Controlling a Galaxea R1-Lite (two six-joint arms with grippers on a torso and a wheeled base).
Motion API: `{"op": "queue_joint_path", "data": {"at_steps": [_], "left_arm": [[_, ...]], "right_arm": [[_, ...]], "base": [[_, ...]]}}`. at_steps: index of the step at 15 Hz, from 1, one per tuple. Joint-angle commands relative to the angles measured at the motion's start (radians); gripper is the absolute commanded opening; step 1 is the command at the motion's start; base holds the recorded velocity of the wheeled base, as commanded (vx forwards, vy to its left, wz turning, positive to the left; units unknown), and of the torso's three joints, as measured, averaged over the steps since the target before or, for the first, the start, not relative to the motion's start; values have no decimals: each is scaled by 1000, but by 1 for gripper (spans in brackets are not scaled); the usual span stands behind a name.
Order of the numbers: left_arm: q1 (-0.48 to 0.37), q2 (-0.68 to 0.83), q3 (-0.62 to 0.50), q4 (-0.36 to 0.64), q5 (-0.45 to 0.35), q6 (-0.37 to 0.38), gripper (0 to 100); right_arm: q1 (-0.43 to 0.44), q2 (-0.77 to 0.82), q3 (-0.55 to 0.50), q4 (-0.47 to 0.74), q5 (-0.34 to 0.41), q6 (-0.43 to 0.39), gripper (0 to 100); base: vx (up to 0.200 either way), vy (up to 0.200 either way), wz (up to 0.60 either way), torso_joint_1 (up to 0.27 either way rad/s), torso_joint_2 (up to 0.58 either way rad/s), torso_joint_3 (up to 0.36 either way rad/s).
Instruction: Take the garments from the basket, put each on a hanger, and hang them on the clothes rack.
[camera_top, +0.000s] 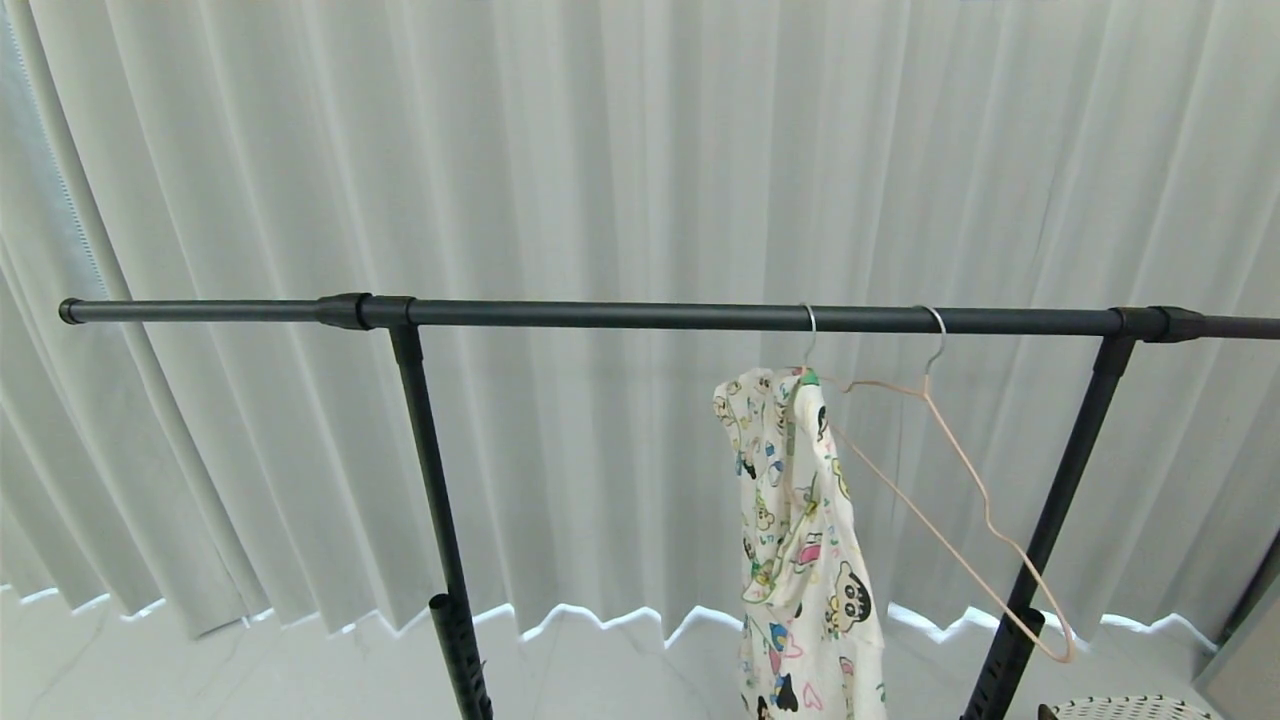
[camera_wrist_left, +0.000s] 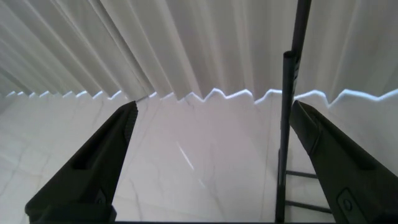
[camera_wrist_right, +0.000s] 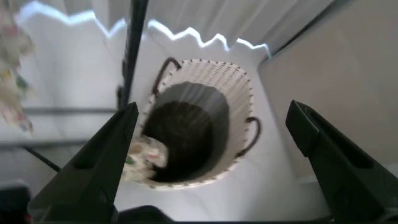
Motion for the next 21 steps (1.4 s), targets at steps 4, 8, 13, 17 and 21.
{"op": "queue_joint_path", "data": {"at_steps": [4,8,13,17,21], "left_arm": [[-1,-21,0,0,2,-32,100],[-3,20,2,0,5,-61,100],[-3,29,5,1,6,-129,100],[-3,46,6,3,3,-146,100],[-3,48,6,3,3,-146,100]], "right_arm": [[8,19,5,3,-15,35,100],[10,15,5,3,-16,35,100],[36,22,5,5,-16,35,100],[62,39,5,5,-16,35,100],[60,34,5,5,-16,41,100]], "base": [[0,0,0,0,0,0],[-150,0,0,5,4,2],[-200,0,0,3,0,0],[-200,0,0,-1,4,4],[-200,0,0,1,8,5]]}}
